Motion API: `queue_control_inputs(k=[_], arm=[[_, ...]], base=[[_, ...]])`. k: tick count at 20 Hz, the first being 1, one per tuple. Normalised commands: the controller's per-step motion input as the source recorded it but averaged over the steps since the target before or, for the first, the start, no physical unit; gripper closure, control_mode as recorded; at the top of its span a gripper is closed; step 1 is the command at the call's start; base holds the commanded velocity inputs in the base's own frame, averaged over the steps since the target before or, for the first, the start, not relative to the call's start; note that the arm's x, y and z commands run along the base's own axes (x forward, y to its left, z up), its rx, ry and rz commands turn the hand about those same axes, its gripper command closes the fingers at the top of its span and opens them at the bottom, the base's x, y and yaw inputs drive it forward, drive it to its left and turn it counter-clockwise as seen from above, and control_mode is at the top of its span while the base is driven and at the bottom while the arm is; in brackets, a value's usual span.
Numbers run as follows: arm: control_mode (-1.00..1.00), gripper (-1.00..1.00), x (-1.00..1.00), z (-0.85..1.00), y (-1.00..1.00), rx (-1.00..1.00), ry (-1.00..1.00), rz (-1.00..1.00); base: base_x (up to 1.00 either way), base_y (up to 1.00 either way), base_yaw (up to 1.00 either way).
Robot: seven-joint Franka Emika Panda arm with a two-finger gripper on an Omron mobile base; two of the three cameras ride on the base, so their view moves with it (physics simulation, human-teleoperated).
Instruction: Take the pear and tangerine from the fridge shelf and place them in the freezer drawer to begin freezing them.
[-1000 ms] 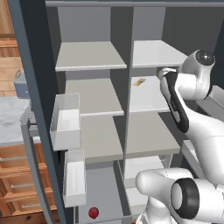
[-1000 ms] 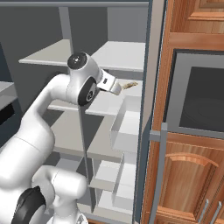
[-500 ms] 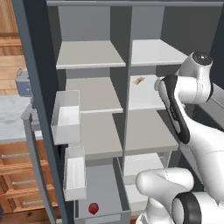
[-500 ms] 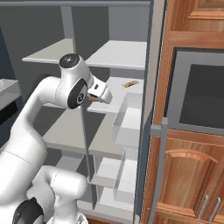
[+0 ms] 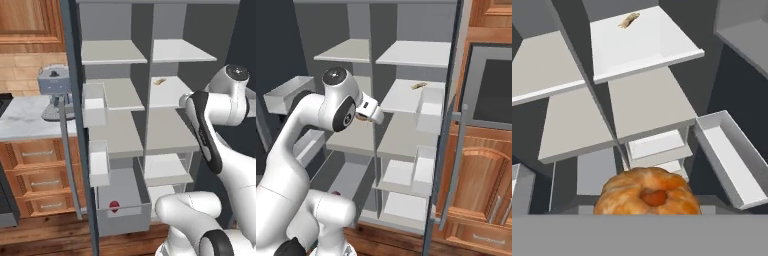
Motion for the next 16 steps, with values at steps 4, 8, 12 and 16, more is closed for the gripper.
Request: queue_control_inputs(k=[4, 8, 12, 16], arm=[[1.0, 1.0, 0.0, 0.0, 0.0, 0.0, 0.0, 0.0], [1.0, 1.0, 0.0, 0.0, 0.0, 0.0, 0.0, 0.0], [1.0, 1.0, 0.0, 0.0, 0.0, 0.0, 0.0, 0.0], [-1.0, 1.0, 0.08, -0.8, 0.0, -0.01, 0.13, 0.17]], base=[[0.0, 0.48, 0.07], [0.0, 0.28, 0.08], [0.0, 0.21, 0.1], [0.0, 0.0, 0.0]])
